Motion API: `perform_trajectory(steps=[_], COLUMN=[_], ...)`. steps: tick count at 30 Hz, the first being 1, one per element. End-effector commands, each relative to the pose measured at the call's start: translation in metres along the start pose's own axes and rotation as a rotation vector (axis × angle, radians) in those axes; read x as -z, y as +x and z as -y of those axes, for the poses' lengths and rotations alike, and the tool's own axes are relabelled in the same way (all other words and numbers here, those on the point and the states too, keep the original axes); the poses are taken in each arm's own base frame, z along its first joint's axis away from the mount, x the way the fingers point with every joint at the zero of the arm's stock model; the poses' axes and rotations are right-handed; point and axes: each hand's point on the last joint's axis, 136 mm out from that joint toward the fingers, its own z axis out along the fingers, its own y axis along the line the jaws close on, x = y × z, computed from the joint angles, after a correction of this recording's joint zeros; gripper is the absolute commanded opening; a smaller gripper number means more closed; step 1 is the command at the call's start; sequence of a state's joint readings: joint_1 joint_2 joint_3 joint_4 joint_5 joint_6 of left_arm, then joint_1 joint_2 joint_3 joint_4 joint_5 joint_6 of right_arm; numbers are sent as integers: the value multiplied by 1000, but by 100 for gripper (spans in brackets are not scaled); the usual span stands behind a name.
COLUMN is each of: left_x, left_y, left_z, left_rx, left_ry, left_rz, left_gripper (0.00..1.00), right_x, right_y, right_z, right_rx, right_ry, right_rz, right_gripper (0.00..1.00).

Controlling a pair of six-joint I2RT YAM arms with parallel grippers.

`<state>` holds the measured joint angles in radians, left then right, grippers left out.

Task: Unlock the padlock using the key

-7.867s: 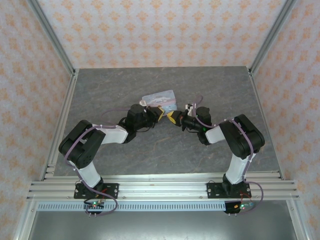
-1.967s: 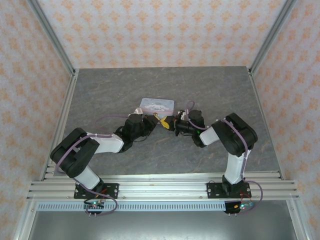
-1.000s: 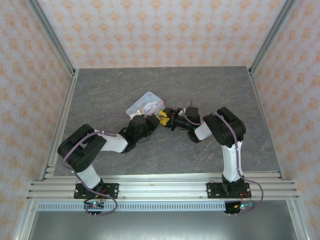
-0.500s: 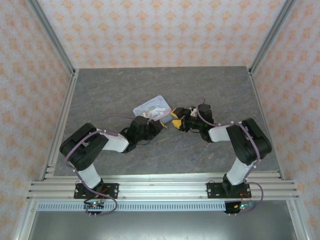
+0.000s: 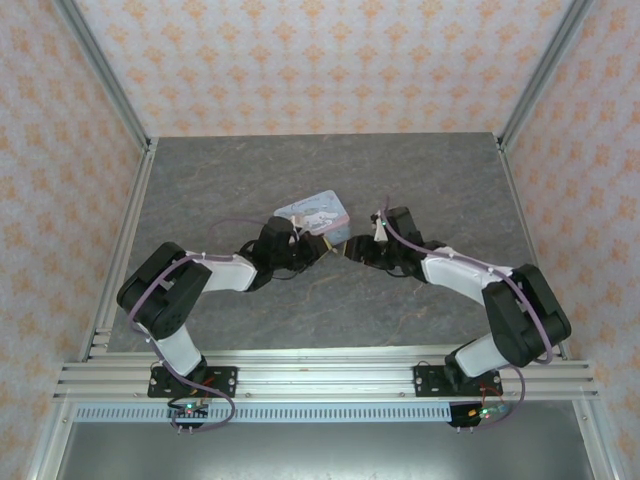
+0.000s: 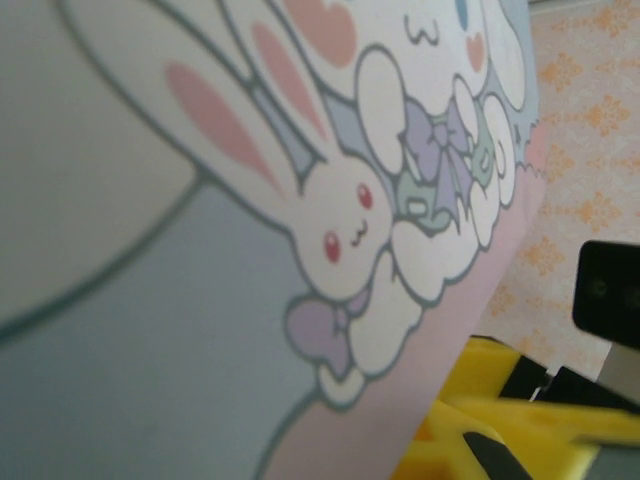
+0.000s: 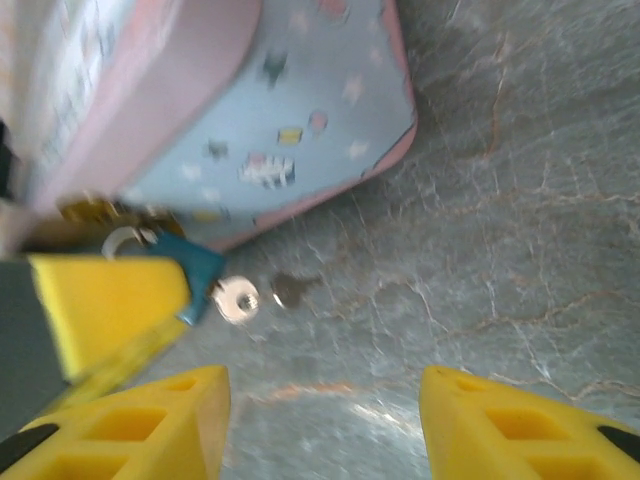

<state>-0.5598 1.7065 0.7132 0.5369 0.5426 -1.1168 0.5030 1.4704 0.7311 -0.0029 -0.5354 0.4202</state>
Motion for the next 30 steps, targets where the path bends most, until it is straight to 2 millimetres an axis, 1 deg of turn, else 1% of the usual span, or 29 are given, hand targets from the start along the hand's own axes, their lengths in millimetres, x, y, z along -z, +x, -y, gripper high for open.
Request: perform_trajectory(steps=[1,4,12,18,24,30], left_x=[-1,-2,-3,-6,-8,-8], left_y=[5,7,10,10,10,10], left_z=[16,18,23,25,25,24], left_rx=[-28,-24,-20,-17,-18,-15], left_ry=[21,14,15,19,19,18], left_rz=[-72,-97,-132,-141,-144,-147], left_gripper=[0,0,0,0,0,0], right_x=[3,1,-3,-8,-17,-26], right_y=[1,0,-6,-11,-11,-15], right_z=[6,3,4,-3,-11,-12], right_rx=[203,281,436,473,492,502], right_ry=[119,154,213,186,163,172], right_rz=[0,7,52,61,45,43], right_gripper=[53,53,51,47,47,45])
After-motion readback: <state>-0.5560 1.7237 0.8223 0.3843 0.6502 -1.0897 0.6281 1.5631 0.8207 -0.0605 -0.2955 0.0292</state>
